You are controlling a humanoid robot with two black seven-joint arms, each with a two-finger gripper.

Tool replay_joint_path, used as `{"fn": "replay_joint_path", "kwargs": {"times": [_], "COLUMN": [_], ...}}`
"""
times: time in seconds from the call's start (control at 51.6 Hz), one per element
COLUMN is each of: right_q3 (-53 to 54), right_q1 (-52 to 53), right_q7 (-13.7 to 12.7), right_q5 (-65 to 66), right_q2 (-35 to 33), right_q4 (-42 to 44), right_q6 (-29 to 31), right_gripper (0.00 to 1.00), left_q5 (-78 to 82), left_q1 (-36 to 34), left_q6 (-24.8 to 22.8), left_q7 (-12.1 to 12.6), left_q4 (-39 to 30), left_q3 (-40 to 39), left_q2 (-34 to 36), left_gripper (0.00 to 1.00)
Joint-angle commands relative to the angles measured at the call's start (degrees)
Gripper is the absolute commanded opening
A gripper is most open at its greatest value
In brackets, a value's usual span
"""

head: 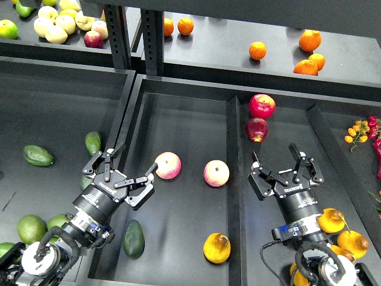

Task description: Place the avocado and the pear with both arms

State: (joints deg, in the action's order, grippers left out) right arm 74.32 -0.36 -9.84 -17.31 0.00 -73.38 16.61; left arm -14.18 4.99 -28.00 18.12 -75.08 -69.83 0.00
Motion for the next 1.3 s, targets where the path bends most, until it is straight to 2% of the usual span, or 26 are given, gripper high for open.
{"fn": "replay_joint_path", "kwargs": {"times": [0.0,0.252,0.794,1.085,1.279], "right_q3": [0.1,-0.1,-0.3,-0.5,-0.6], "right_q1": [-0.2,-0.1,0.0,-0.1,-0.3], "right_q7": [0.0,0.0,0.0,-0.1,-0.1], "right_q5": [0.1,0.1,0.1,0.2,0.3], "right_q2": [0.0,0.0,0.0,0.0,0.0], "right_q4": [0.0,0.0,0.3,0.3,0.1], "right_q6": [0.0,-0.3,-0.2,-0.4,-0.4], "right_gripper": [1.00,1.00,1.00,1.00,1.00], "left_q5": [0.1,3.2,2.8,2.8,3.0], "left_q1": [0.0,3.1,3.6,3.6,2.5], "left_q6": [0.0,0.0,0.0,0.0,0.0], "left_q7": [0.4,0.3,0.5,0.7,2.2], "left_q4": [-0.4,-1.6,-0.9,-0.8,-0.8], "left_q3": [0.2,0.2,0.7,3.4,3.5], "left_q2": [0.0,0.0,0.0,0.0,0.0], "left_gripper": [0.99,0.99,0.99,0.99,0.99]}}
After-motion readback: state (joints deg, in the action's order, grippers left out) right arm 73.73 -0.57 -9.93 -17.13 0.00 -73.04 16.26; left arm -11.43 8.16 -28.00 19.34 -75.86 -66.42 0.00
